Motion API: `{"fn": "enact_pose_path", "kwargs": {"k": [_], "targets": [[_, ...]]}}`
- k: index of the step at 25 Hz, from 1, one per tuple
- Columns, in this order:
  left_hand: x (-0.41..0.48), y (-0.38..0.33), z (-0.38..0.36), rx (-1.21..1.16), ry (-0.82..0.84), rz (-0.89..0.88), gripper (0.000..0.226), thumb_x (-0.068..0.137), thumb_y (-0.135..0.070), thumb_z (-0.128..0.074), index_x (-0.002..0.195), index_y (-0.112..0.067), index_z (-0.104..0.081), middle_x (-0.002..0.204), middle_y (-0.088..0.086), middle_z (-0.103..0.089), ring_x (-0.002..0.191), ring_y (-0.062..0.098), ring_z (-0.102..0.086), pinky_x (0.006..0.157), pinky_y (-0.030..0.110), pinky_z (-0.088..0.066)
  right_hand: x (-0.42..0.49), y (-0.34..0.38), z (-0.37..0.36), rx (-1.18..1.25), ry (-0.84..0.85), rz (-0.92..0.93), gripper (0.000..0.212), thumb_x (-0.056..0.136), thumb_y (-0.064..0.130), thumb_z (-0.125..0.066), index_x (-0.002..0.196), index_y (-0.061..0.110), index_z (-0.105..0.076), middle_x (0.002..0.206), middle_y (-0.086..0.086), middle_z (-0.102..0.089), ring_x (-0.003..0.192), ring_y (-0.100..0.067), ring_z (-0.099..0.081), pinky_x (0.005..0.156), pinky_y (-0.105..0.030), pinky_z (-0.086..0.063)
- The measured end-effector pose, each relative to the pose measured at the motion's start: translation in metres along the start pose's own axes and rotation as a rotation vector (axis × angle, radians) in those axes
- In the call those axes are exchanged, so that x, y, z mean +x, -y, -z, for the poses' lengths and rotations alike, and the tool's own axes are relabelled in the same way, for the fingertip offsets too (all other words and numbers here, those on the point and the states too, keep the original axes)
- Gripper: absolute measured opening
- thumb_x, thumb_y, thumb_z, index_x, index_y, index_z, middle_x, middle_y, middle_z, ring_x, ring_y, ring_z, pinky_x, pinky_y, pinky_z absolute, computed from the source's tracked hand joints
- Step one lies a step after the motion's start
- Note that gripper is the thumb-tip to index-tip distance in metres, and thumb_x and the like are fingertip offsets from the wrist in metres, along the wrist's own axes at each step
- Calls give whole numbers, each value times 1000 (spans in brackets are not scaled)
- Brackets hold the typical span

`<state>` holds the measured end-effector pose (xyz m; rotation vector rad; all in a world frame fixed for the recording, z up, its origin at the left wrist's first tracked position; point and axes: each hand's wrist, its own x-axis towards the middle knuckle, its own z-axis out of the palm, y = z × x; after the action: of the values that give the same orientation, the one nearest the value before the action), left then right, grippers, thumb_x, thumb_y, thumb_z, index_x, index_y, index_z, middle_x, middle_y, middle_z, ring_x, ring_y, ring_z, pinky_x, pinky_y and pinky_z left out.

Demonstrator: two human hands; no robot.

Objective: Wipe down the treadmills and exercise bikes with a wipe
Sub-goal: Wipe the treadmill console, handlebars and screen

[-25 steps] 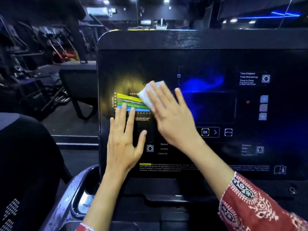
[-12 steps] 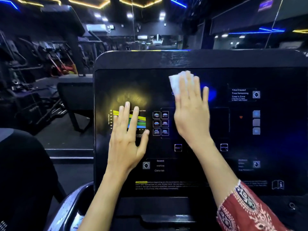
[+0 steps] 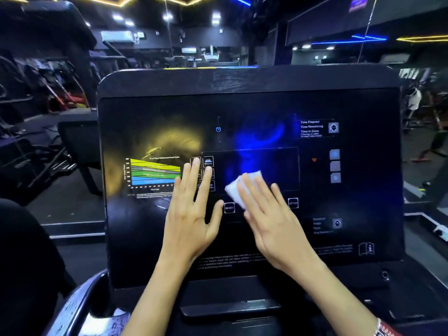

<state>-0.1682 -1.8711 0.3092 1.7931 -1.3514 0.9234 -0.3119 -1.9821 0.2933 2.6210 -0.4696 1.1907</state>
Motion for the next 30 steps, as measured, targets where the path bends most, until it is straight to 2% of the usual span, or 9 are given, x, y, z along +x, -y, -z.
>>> {"fn": "enact_pose_path", "kwargs": {"k": [2,5,7,12,17,22,25,27,30], "targets": [[-2,-3,-1,-6,0,-3,58,91,-29,-47,141,0,-40,152,19,-28,143,29,-20,118,37,-13,-10,-20,3,-82,-22,23,51,98,19,-33,149,13,-27,155,-1,-27,144,-22,-24,117,-41,-12],[-3,-9,-1,-5,18,-12,57,91,-30,-46,141,-1,-41,152,19,-29,144,28,-20,119,35,-10,16,-47,13,-66,-141,-370,51,100,19,-28,149,4,-26,156,-11,-23,145,-30,-18,116,-46,-11],[-2,-14,-3,-14,28,-15,57,92,-30,-45,141,-2,-42,152,19,-29,143,27,-20,119,34,-9,44,-37,12,77,-164,-453,55,100,22,-25,149,-1,-20,157,-18,-17,146,-32,-9,118,-45,-7],[2,-26,-12,-30,40,-54,57,90,-31,-46,139,-1,-44,150,21,-30,142,29,-22,119,33,-7,25,-23,2,3,-44,-27,53,101,30,-32,147,3,-31,155,-13,-27,145,-27,-21,117,-40,-14],[8,-34,-20,-18,21,-70,56,91,-30,-46,139,-1,-44,150,22,-31,142,30,-20,119,35,-10,-22,-51,12,18,-185,-433,52,102,26,-28,151,10,-17,158,-10,-19,147,-28,-13,118,-43,-13],[17,-36,-24,-14,14,-80,58,91,-32,-46,139,-2,-44,151,20,-29,143,31,-20,118,36,-11,16,-24,1,-57,-141,-173,50,100,21,-35,148,8,-32,157,-7,-19,146,-23,-16,118,-42,-4],[24,-35,-23,-6,2,-98,56,90,-31,-47,138,-3,-46,150,20,-30,142,31,-22,118,37,-11,62,-57,16,-165,-234,-303,49,100,19,-38,148,8,-34,157,-7,-20,145,-25,-15,117,-45,0],[28,-32,-22,-4,-2,-102,54,90,-31,-47,138,-4,-47,151,20,-30,142,32,-23,118,38,-13,64,-56,16,-136,-271,-336,50,100,17,-36,147,2,-33,157,-11,-23,146,-26,-15,118,-44,-2],[37,-29,-20,-12,1,-96,56,89,-31,-47,138,-4,-48,151,20,-29,142,31,-22,117,38,-13,60,-20,0,-1,-201,-100,49,98,16,-34,143,-4,-37,153,-16,-30,143,-27,-25,118,-42,-15]]}}
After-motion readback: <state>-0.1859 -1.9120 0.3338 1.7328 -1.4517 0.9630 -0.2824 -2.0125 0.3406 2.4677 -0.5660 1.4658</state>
